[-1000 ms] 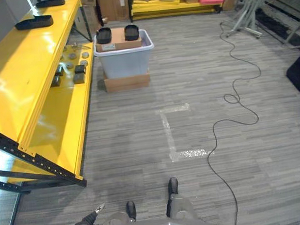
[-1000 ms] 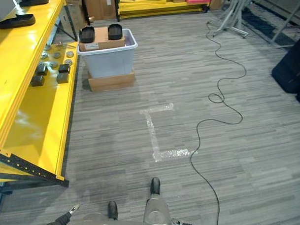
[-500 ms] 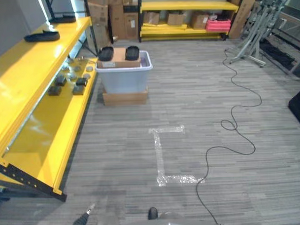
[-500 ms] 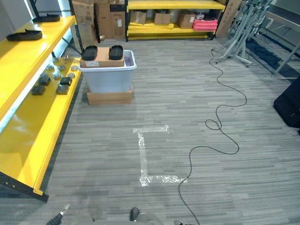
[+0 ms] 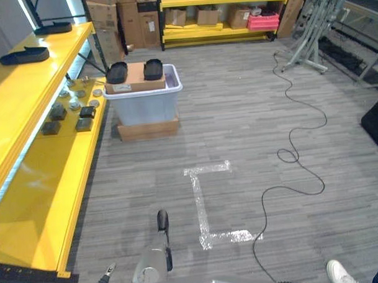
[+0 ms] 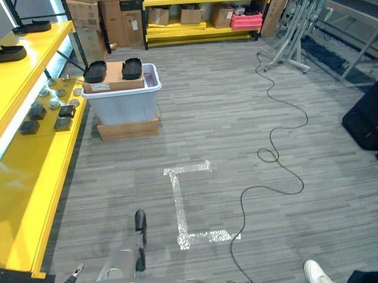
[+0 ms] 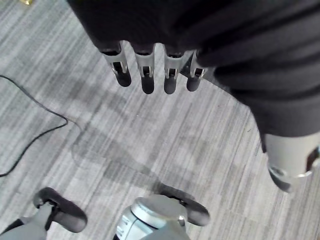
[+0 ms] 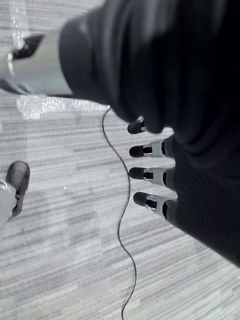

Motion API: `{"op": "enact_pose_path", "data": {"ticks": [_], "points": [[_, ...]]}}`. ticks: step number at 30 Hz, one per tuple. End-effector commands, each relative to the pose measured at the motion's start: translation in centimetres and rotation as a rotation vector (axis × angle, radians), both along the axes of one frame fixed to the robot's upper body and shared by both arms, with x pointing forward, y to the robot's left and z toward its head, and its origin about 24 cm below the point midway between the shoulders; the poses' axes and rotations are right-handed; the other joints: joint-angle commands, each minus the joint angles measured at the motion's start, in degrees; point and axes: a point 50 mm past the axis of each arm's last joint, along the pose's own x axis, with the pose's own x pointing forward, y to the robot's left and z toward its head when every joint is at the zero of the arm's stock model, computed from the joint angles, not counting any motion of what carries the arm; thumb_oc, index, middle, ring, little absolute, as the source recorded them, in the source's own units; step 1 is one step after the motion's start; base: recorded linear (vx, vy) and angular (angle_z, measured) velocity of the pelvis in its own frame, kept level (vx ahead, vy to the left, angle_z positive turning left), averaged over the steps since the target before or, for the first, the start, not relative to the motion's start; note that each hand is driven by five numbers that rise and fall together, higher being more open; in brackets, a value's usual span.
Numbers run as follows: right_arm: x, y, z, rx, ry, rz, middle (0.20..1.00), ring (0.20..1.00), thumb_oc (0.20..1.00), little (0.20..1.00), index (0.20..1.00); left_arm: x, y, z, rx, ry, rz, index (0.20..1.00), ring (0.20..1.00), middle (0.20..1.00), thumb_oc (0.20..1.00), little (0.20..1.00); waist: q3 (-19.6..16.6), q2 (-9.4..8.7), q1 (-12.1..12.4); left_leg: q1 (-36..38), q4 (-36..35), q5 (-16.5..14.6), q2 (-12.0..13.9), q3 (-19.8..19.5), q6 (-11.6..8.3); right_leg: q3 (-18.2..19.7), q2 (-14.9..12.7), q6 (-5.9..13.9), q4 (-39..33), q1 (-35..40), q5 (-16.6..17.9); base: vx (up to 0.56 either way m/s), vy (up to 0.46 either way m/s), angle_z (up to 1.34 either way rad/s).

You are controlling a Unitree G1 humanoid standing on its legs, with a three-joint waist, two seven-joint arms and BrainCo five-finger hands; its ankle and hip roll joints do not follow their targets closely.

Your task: Move parts from the plastic box to the shelf.

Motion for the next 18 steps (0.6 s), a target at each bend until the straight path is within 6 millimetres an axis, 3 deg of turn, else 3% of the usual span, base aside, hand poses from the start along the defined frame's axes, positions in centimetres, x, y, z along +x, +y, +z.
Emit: {"op": "enact_pose_path", "data": {"ticks": [1,2,4,5,6,9,10,14,18], "points": [[1.0,0.6,0.0,0.038,-0.06,-0.022,1.0,1.0,1.0,1.0,1.0,1.1,1.0,0.5,0.047,-0.065,-0.097,1.0,1.0,1.0,1.0,1.0,-1.78,0.6,0.71,-1.7,-0.82,-1.39,-4.14,0.97,5.22,-2.48,-7.34,9.64,18.04,-1.3,11.92,0.41,0.322,-0.25],[1.2,0.9,-0.1,0.042,-0.066,-0.024,1.0,1.0,1.0,1.0,1.0,1.4,0.7,0.5,0.042,-0.067,-0.108,1.0,1.0,1.0,1.0,1.0,-2.15,1.32,0.59,0.45,-1.66,-2.56,-5.14,0.35,6.38,-2.59,-9.03,10.24,26.47,-5.48,15.72,0.37,0.281,0.07],[1.8,1.4,-0.1,0.052,-0.081,-0.031,1.0,1.0,1.0,1.0,1.0,2.0,0.3,0.5,0.039,-0.076,-0.117,1.0,1.0,1.0,1.0,1.0,-2.19,1.96,0.22,3.13,-3.09,-3.63,-5.75,0.28,7.05,-3.87,-9.84,9.92,28.16,-10.95,16.53,0.4,0.117,0.28],[2.7,2.0,-0.1,0.069,-0.118,-0.053,1.0,1.0,1.0,1.0,1.0,2.9,0.5,0.7,0.046,-0.085,-0.145,1.0,1.0,1.0,1.0,1.0,-1.17,2.33,-0.56,6.4,-4.64,-4.03,-5.61,-0.63,6.54,-6.87,-7.09,8.81,19.95,-16.6,14.05,0.42,-0.103,0.11],[2.9,2.0,-0.1,0.075,-0.132,-0.058,1.0,1.0,1.0,1.0,1.0,3.2,0.6,0.7,0.051,-0.086,-0.158,1.0,1.0,1.0,1.0,1.0,-0.64,2.23,-1.16,8.0,-5.27,-4.35,-5.78,-1.62,6.33,-7.48,-5.87,8.97,16.02,-19.07,14.89,0.45,-0.216,-0.05],[2.3,1.7,-0.1,0.087,-0.141,-0.065,1.0,1.0,1.0,1.0,1.0,3.1,1.0,0.8,0.058,-0.072,-0.169,1.0,1.0,1.0,1.0,1.0,0.75,0.0,-4.9,12.73,-4.89,-8.23,-8.53,-5.49,6.33,-5.23,-5.33,11.62,-1.41,-27.71,24.85,0.5,-0.207,0.09],[1.5,1.7,-0.2,0.09,-0.134,-0.072,1.0,1.0,1.0,1.0,1.0,2.6,1.1,0.8,0.058,-0.065,-0.179,1.0,1.0,1.0,1.0,1.0,1.41,0.13,-6.54,15.36,-4.75,-10.04,-8.5,-8.21,6.26,-3.68,-4.76,12.35,-8.79,-30.08,26.81,0.67,-0.222,0.68],[-0.4,1.5,-0.5,0.08,-0.118,-0.097,1.0,1.0,1.0,1.0,1.0,1.7,0.8,0.5,0.052,-0.07,-0.215,1.0,1.0,1.0,1.0,1.0,2.01,0.75,-8.29,18.72,-4.0,-13.14,-7.79,-11.61,6.77,-1.08,-4.98,12.69,-10.33,-33.58,27.93,0.47,-0.155,0.58],[-0.8,1.0,-0.4,0.056,-0.105,-0.125,1.0,1.0,1.0,1.0,1.0,1.6,0.4,0.5,0.044,-0.086,-0.213,1.0,1.0,1.0,1.0,1.0,0.8,-0.64,-8.11,19.49,-0.61,-16.7,-6.66,-10.27,6.16,-0.33,-5.65,11.78,-9.91,-27.59,26.69,0.52,-0.239,0.76]]}}
